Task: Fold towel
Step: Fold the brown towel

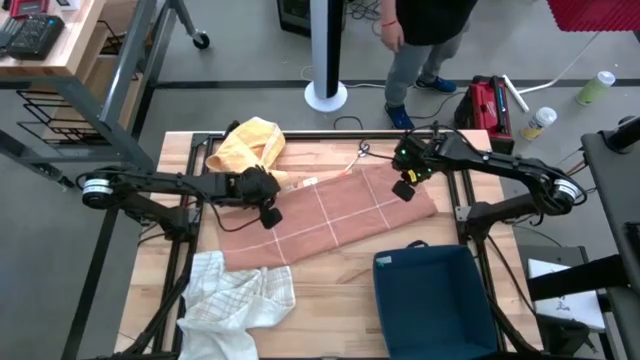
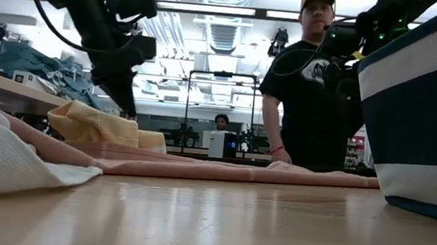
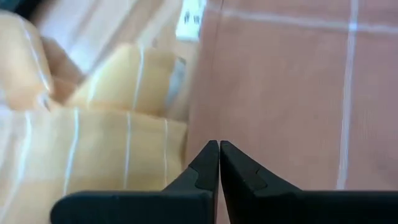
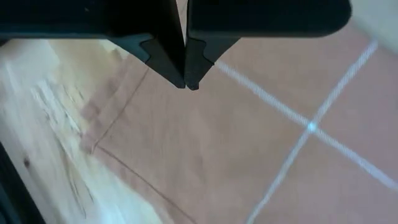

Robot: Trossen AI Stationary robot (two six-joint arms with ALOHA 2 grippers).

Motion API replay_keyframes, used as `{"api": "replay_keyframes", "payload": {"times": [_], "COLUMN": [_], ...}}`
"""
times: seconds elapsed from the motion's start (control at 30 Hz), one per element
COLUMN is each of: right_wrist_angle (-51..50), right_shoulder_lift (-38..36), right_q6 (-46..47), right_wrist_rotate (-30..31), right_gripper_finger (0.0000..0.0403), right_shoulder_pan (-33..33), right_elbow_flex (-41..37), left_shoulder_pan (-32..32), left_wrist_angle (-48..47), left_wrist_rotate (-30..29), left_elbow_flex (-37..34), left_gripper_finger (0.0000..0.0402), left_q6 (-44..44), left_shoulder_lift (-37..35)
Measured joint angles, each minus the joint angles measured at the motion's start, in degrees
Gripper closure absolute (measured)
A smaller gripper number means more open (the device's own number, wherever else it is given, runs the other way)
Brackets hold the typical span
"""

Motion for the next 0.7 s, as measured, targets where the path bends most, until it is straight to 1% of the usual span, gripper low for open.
{"api": "replay_keyframes", "payload": {"times": [0.13, 0.23, 0.37, 0.5, 0.7], "right_wrist_angle": [3.77, 7.34, 10.41, 11.89, 13.71], "right_shoulder_lift": [0.43, 0.97, 1.62, 2.2, 3.76], "right_q6": [4.23, 7.29, 7.42, 7.32, 5.1], "right_wrist_rotate": [0.01, 0.04, 0.01, 0.04, 0.04], "right_gripper_finger": [0.0403, 0.0403, 0.0403, 0.0403, 0.0403], "right_shoulder_pan": [0.0, 0.0, 0.0, 0.0, 0.0], "right_elbow_flex": [0.0, -0.02, -0.02, -0.02, -0.02], "left_shoulder_pan": [0.0, 0.0, 0.0, 0.0, 0.0], "left_wrist_angle": [9.44, 20.39, 31.49, 36.9, 40.99], "left_wrist_rotate": [-0.07, 0.06, 1.66, 1.89, 1.92], "left_elbow_flex": [-0.02, 0.0, -0.02, -0.02, -0.02], "left_gripper_finger": [0.04, 0.0398, 0.04, 0.0398, 0.0399], "left_q6": [2.28, 5.11, 10.26, 12.76, 13.01], "left_shoulder_lift": [0.26, 1.19, 3.25, 5.78, 10.38]}}
